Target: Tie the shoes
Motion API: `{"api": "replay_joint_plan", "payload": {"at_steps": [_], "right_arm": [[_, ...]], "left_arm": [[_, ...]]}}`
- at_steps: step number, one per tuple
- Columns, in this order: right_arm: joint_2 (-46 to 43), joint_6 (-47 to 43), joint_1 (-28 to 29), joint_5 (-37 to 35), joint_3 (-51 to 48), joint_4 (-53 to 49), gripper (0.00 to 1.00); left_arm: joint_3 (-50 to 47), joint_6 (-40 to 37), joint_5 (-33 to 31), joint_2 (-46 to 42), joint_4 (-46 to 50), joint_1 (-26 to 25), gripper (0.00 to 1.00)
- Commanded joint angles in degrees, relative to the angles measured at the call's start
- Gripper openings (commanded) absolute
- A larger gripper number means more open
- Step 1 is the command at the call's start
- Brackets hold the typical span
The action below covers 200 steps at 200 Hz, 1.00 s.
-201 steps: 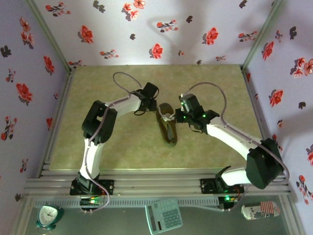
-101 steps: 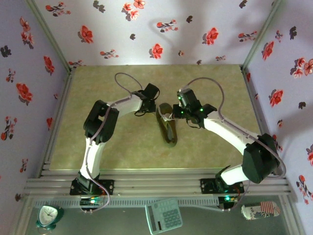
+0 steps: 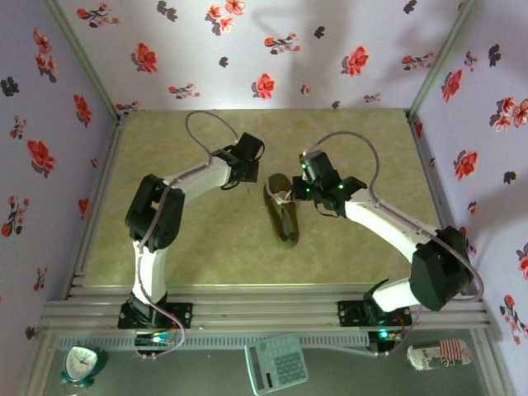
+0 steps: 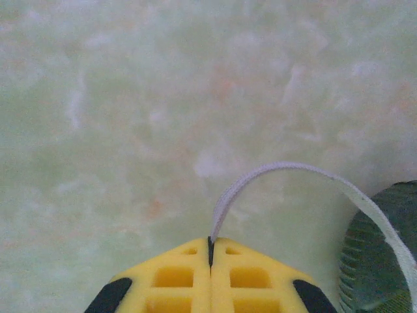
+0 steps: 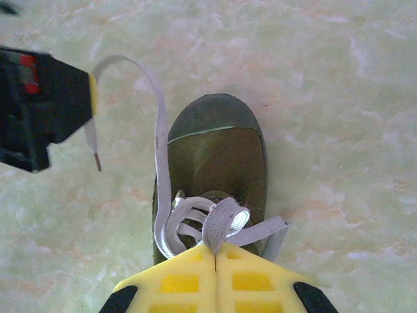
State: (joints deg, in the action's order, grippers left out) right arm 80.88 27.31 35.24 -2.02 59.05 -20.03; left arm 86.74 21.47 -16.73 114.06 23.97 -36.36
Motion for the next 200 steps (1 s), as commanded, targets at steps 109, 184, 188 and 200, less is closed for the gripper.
{"api": "replay_joint_plan", "payload": {"at_steps": [109,184,188,200], "right_arm": [[-9.0,0.4,0.4,-1.1,-4.5,1.6,0.0],[-7.2,0.8,0.6,0.8,-4.3,2.7,0.0],[-6.9,0.8,0.6,0.8,-4.3,2.6,0.0],[-6.1,1.0,0.7,0.9,-4.1,3.1,0.0]], "left_arm": [[-4.2,-45.2,-0.4,-7.6,-25.8,0.7,0.0],[-15.7,-46.1,-7.3,-9.4,-41.2,-0.8,0.0],[-16.6,-45.7,-8.1,-9.7,-42.1,-0.9,0.0],[-19.3,-44.4,-10.4,-10.3,-44.5,-1.3,0.0]]}}
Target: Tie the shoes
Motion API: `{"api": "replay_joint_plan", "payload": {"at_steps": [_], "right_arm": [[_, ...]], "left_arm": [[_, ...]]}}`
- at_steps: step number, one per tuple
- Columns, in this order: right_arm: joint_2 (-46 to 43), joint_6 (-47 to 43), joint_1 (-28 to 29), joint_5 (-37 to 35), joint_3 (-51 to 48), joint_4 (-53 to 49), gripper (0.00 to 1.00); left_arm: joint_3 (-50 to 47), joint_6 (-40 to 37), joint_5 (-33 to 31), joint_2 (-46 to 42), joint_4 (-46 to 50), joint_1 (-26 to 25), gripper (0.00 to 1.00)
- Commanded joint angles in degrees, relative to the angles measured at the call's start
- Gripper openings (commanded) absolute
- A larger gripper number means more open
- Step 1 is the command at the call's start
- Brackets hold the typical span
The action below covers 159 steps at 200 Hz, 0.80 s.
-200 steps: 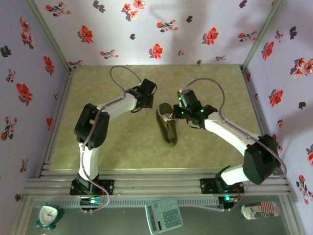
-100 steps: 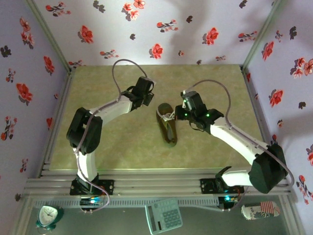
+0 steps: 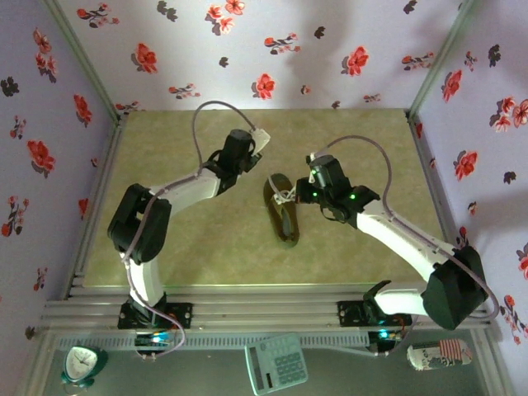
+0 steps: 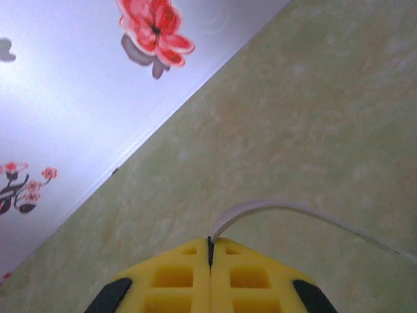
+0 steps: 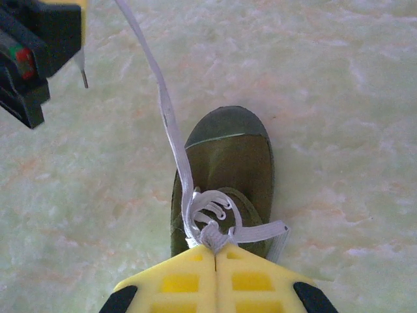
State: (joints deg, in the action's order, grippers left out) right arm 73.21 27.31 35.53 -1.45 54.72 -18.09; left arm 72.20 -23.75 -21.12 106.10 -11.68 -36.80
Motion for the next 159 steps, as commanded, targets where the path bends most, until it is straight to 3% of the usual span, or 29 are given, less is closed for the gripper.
{"api": "replay_joint_plan", "payload": {"at_steps": [1,20,38,48,78,97,124,159], "right_arm": [[1.7,1.1,0.5,0.4,0.2,1.2,0.0],[3.2,1.2,0.6,0.9,0.5,2.1,0.0],[4.4,0.9,0.8,1.3,1.4,2.2,0.0],[5.1,0.8,0.8,1.3,2.0,1.9,0.0],[6.8,0.5,1.2,-0.4,3.2,-0.4,0.0],[7.8,1.5,1.2,-3.2,3.8,-0.4,0.0],[10.7,2.4,1.8,-6.8,5.9,0.9,0.0],[13.8,1.8,2.8,-9.2,9.8,-0.4,0.0]], "left_arm": [[-5.0,0.9,-6.2,-2.4,-9.1,-0.9,0.0],[-9.3,3.4,-8.3,-3.5,-13.4,-1.6,0.0],[-12.8,6.8,-8.8,-4.6,-15.6,-2.0,0.09],[-15.0,8.5,-9.3,-5.1,-17.8,-1.9,0.23],[-20.3,13.8,-13.1,-7.4,-23.0,-1.9,0.79],[-20.4,21.6,-14.3,-9.4,-18.3,-1.9,0.99],[-18.0,36.8,-13.4,-10.8,-5.1,-2.2,1.0],[-14.9,42.7,-13.4,-11.8,4.7,-1.2,1.0]]}}
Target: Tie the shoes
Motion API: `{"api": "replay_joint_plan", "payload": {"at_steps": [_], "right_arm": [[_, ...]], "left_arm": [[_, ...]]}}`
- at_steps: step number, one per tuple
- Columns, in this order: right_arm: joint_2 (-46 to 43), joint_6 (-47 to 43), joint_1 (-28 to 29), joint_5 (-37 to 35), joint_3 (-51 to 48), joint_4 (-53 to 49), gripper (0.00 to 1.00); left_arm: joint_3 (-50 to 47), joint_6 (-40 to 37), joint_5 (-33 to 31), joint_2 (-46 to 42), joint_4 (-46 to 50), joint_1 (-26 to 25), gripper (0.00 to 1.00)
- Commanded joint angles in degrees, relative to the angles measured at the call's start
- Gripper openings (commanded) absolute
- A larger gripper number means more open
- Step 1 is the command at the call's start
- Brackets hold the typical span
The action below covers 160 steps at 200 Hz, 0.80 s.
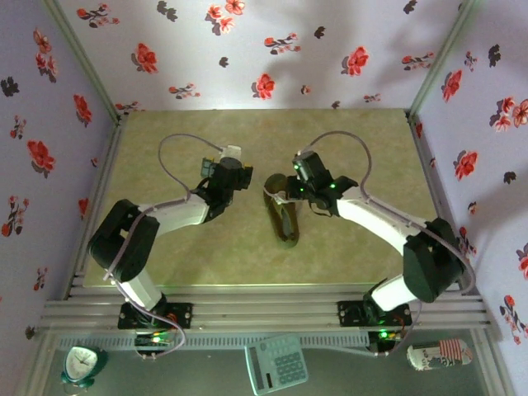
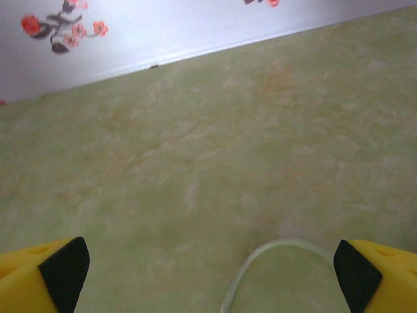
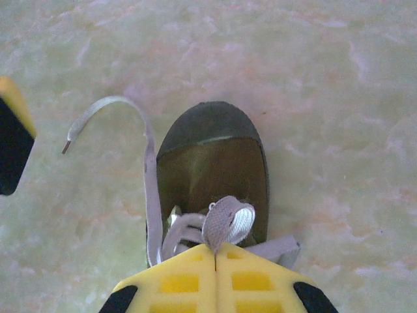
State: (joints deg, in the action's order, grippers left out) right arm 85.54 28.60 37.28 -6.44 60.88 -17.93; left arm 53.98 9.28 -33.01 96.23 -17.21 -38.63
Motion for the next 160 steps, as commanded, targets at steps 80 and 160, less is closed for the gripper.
{"api": "replay_joint_plan", "payload": {"at_steps": [80,160], "right_arm": [[7.2,2.7,4.3,-5.5,8.5,-1.8,0.0],[7.9,5.6,9.0,-21.0,10.7,-7.2,0.0]], "left_arm": [[8.7,28.7,1.5,-9.0,35.1,3.7,1.0],[10.9,31.5,4.5,-10.6,41.9,2.7,1.0]]}}
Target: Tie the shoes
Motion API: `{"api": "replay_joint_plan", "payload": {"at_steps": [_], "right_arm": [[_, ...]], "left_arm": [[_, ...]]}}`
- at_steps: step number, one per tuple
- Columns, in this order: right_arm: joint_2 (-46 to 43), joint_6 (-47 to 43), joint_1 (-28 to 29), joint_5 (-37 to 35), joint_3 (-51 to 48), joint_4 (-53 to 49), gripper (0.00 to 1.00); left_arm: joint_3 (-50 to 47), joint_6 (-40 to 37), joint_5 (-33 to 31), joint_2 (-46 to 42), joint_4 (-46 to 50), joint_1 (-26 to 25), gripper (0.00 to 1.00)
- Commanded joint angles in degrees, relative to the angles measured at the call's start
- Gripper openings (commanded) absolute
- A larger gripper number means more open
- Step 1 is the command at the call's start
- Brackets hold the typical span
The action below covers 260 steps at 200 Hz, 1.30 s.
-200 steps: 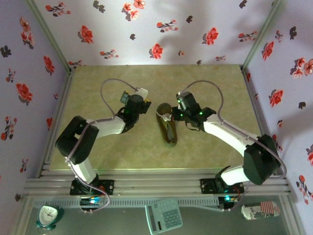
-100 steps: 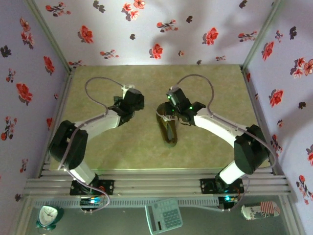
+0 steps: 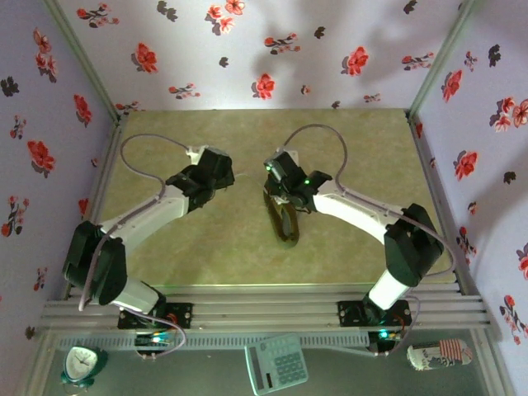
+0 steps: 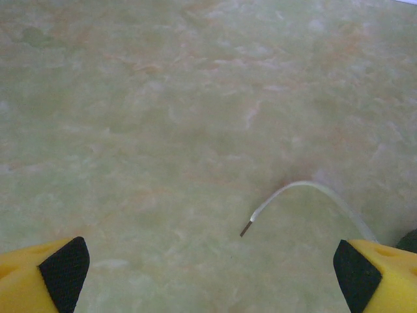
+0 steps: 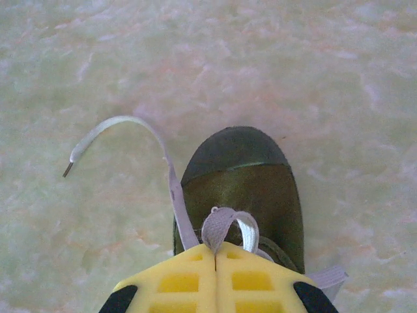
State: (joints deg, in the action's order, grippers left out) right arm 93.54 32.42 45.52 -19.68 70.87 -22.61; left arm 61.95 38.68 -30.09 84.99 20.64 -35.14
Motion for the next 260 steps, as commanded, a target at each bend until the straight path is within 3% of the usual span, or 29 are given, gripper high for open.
{"api": "replay_joint_plan", "payload": {"at_steps": [1,21,58,133,183,225,260], "right_arm": [[-0.2,1.7,0.8,-7.7,0.6,-2.4,0.0],[-2.8,1.2,0.7,-6.4,-2.5,2.0,0.0],[-7.5,-4.6,0.7,2.5,-6.5,7.0,0.0],[-17.0,-6.4,0.8,4.3,-16.5,10.0,0.0],[-19.7,-8.8,0.8,6.7,-20.0,11.8,0.0],[-23.7,-13.2,0.8,6.9,-22.5,11.1,0.0],[-28.1,-15.4,0.7,8.0,-26.9,10.3,0.0]], "left_arm": [[3.2,2.0,1.6,0.8,4.1,-0.8,1.0],[6.1,1.2,2.5,3.4,5.7,-1.7,1.0],[5.3,-0.2,4.4,2.9,4.1,-2.6,1.0],[2.9,-5.3,5.5,0.7,0.5,-2.7,1.0],[6.5,-6.8,4.7,4.5,1.4,-3.0,1.0],[7.3,-1.7,6.4,4.4,0.7,-0.7,1.0],[5.8,1.7,10.0,4.8,1.7,3.3,0.94]]}}
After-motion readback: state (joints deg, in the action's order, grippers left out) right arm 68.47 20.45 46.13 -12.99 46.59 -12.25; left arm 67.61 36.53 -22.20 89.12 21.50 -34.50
